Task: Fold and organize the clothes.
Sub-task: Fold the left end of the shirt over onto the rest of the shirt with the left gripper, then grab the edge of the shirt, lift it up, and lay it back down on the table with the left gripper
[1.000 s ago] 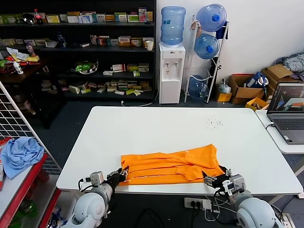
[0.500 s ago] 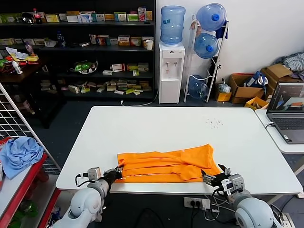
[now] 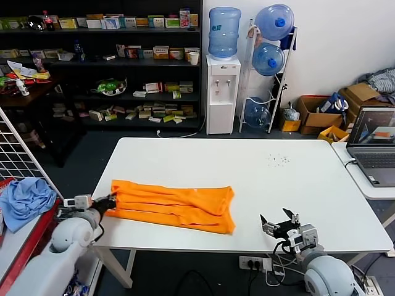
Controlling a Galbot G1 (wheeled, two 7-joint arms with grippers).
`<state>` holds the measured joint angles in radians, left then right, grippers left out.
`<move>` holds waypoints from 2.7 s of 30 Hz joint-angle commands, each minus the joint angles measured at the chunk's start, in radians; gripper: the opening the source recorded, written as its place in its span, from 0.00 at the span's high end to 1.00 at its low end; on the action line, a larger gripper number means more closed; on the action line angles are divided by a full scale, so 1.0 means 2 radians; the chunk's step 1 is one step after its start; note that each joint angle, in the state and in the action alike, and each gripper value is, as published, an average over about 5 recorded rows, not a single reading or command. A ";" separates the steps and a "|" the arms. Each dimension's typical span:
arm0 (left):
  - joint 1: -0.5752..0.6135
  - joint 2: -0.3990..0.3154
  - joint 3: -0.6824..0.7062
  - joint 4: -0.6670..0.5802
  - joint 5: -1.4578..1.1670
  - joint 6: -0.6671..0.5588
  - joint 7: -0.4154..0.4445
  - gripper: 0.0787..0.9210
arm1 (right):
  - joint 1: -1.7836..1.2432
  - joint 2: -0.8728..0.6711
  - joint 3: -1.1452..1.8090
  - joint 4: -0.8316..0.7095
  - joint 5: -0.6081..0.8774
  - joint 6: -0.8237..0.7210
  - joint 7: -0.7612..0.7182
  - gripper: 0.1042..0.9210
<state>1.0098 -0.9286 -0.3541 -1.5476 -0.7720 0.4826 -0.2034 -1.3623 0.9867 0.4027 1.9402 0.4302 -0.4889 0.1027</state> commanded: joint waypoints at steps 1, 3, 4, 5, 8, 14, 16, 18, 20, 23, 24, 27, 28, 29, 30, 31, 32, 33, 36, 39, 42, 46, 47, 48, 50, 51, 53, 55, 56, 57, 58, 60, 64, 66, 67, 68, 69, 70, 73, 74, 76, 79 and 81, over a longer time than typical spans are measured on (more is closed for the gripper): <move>-0.020 0.055 -0.005 -0.023 -0.013 -0.002 -0.016 0.97 | 0.004 0.006 -0.002 -0.006 -0.010 0.016 0.002 0.12; -0.008 0.041 0.004 -0.064 -0.026 0.007 -0.029 0.97 | 0.004 0.008 -0.002 -0.010 -0.016 0.024 0.003 0.12; -0.002 0.034 0.011 -0.088 -0.035 0.011 -0.038 0.97 | 0.004 0.009 -0.001 -0.012 -0.019 0.027 0.004 0.12; 0.004 0.026 0.018 -0.110 -0.043 0.015 -0.047 0.97 | 0.003 0.010 0.000 -0.013 -0.021 0.030 0.004 0.12; 0.019 -0.001 0.044 -0.170 -0.071 0.024 -0.080 0.97 | -0.001 0.011 0.007 -0.016 -0.023 0.034 0.005 0.12; 0.017 -0.059 0.114 -0.217 -0.082 0.028 -0.126 0.97 | -0.007 0.019 0.020 -0.021 -0.029 0.040 0.006 0.12; 0.011 -0.077 0.130 -0.212 -0.076 0.027 -0.131 0.97 | -0.008 0.023 0.023 -0.024 -0.031 0.041 0.005 0.12; 0.002 -0.095 0.144 -0.203 -0.069 0.025 -0.132 0.97 | -0.007 0.027 0.024 -0.027 -0.034 0.041 0.005 0.12; -0.007 -0.113 0.155 -0.192 -0.063 0.024 -0.133 0.97 | -0.007 0.030 0.024 -0.029 -0.035 0.042 0.005 0.12; -0.020 -0.137 0.173 -0.177 -0.056 0.022 -0.133 0.97 | -0.005 0.034 0.025 -0.032 -0.037 0.041 0.005 0.12; -0.023 -0.143 0.177 -0.173 -0.054 0.021 -0.134 0.97 | -0.004 0.035 0.025 -0.033 -0.038 0.041 0.005 0.12; -0.029 -0.161 0.188 -0.162 -0.050 0.017 -0.134 0.97 | -0.001 0.038 0.025 -0.036 -0.040 0.040 0.005 0.12; -0.030 -0.167 0.191 -0.159 -0.049 0.017 -0.134 0.97 | -0.001 0.038 0.025 -0.037 -0.040 0.040 0.006 0.12; -0.031 -0.172 0.193 -0.157 -0.047 0.016 -0.133 0.97 | 0.001 0.039 0.025 -0.038 -0.040 0.040 0.006 0.12; -0.032 -0.177 0.195 -0.154 -0.045 0.016 -0.133 0.97 | 0.002 0.040 0.024 -0.039 -0.041 0.040 0.006 0.12; -0.032 -0.182 0.197 -0.151 -0.043 0.015 -0.132 0.97 | 0.003 0.041 0.023 -0.040 -0.041 0.039 0.006 0.12; -0.032 -0.186 0.199 -0.148 -0.041 0.015 -0.130 0.97 | 0.005 0.042 0.022 -0.041 -0.041 0.039 0.007 0.12; -0.031 -0.190 0.201 -0.145 -0.040 0.015 -0.128 0.97 | 0.007 0.043 0.021 -0.042 -0.041 0.039 0.007 0.12; -0.023 -0.197 0.209 -0.141 -0.039 0.012 -0.122 0.97 | 0.013 0.045 0.017 -0.045 -0.042 0.038 0.008 0.12; -0.014 -0.205 0.217 -0.138 -0.046 -0.006 -0.121 0.93 | 0.018 0.046 0.015 -0.047 -0.041 0.037 0.009 0.12; -0.013 -0.219 0.213 -0.126 -0.053 -0.041 -0.123 0.85 | 0.022 0.047 0.011 -0.050 -0.041 0.037 0.010 0.12; -0.014 -0.235 0.201 -0.118 -0.063 -0.081 -0.124 0.70 | 0.023 0.049 0.007 -0.049 -0.042 0.037 0.011 0.12; -0.013 -0.237 0.198 -0.120 -0.065 -0.089 -0.124 0.67 | 0.023 0.049 0.006 -0.048 -0.043 0.037 0.011 0.12; -0.011 -0.237 0.195 -0.123 -0.067 -0.096 -0.125 0.64 | 0.023 0.049 0.005 -0.048 -0.043 0.037 0.011 0.12; -0.007 -0.235 0.187 -0.130 -0.071 -0.104 -0.126 0.57 | 0.023 0.049 0.003 -0.046 -0.043 0.037 0.012 0.12; -0.004 -0.232 0.182 -0.133 -0.071 -0.105 -0.127 0.54 | 0.023 0.048 0.002 -0.045 -0.043 0.036 0.012 0.12; 0.000 -0.216 0.171 -0.139 -0.065 -0.102 -0.126 0.47 | 0.022 0.047 0.001 -0.043 -0.043 0.036 0.012 0.12; 0.005 -0.190 0.160 -0.141 -0.056 -0.089 -0.119 0.40 | 0.021 0.045 0.001 -0.042 -0.044 0.037 0.010 0.12; 0.008 -0.172 0.154 -0.141 -0.052 -0.080 -0.113 0.36 | 0.021 0.044 0.001 -0.041 -0.044 0.038 0.009 0.12; 0.011 -0.155 0.149 -0.141 -0.049 -0.069 -0.106 0.33 | 0.020 0.043 0.001 -0.041 -0.045 0.039 0.006 0.12; 0.014 -0.134 0.144 -0.141 -0.047 -0.057 -0.095 0.30 | 0.020 0.042 0.001 -0.041 -0.045 0.041 0.001 0.12; 0.022 -0.096 0.135 -0.141 -0.043 -0.034 -0.069 0.24 | 0.018 0.039 0.001 -0.041 -0.047 0.049 -0.011 0.12; 0.031 -0.049 0.111 -0.134 -0.039 0.004 -0.008 0.14 | 0.017 0.035 0.001 -0.046 -0.054 0.070 -0.038 0.12; 0.031 -0.037 0.097 -0.124 -0.042 0.020 0.015 0.12 | 0.018 0.035 0.000 -0.050 -0.056 0.078 -0.045 0.12; 0.030 -0.032 0.091 -0.117 -0.043 0.027 0.026 0.12 | 0.018 0.035 0.000 -0.052 -0.057 0.080 -0.047 0.12; 0.029 -0.029 0.086 -0.109 -0.045 0.033 0.034 0.12 | 0.018 0.035 0.001 -0.053 -0.056 0.082 -0.048 0.12; 0.026 -0.026 0.081 -0.099 -0.046 0.037 0.042 0.12 | 0.017 0.034 0.001 -0.054 -0.056 0.083 -0.050 0.12; 0.023 -0.023 0.077 -0.088 -0.046 0.039 0.050 0.12 | 0.017 0.034 0.001 -0.055 -0.056 0.083 -0.051 0.12; 0.009 -0.021 0.067 -0.052 -0.046 0.043 0.070 0.12 | 0.014 0.031 0.003 -0.056 -0.055 0.085 -0.053 0.12; 0.003 -0.022 0.064 -0.040 -0.047 0.044 0.075 0.12 | 0.013 0.030 0.004 -0.057 -0.055 0.086 -0.054 0.12; -0.009 -0.025 0.059 -0.018 -0.053 0.047 0.085 0.12 | 0.011 0.029 0.005 -0.058 -0.054 0.086 -0.055 0.12; -0.022 -0.028 0.057 0.004 -0.061 0.051 0.097 0.12 | 0.009 0.028 0.007 -0.058 -0.054 0.086 -0.055 0.12; -0.030 -0.031 0.059 0.015 -0.063 0.054 0.107 0.12 | 0.008 0.028 0.008 -0.058 -0.054 0.085 -0.055 0.12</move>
<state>1.0084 -1.0433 -0.1890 -1.6690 -0.8787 0.5381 -0.1240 -1.3438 1.0438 0.4181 1.8285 0.3241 -0.3326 0.0101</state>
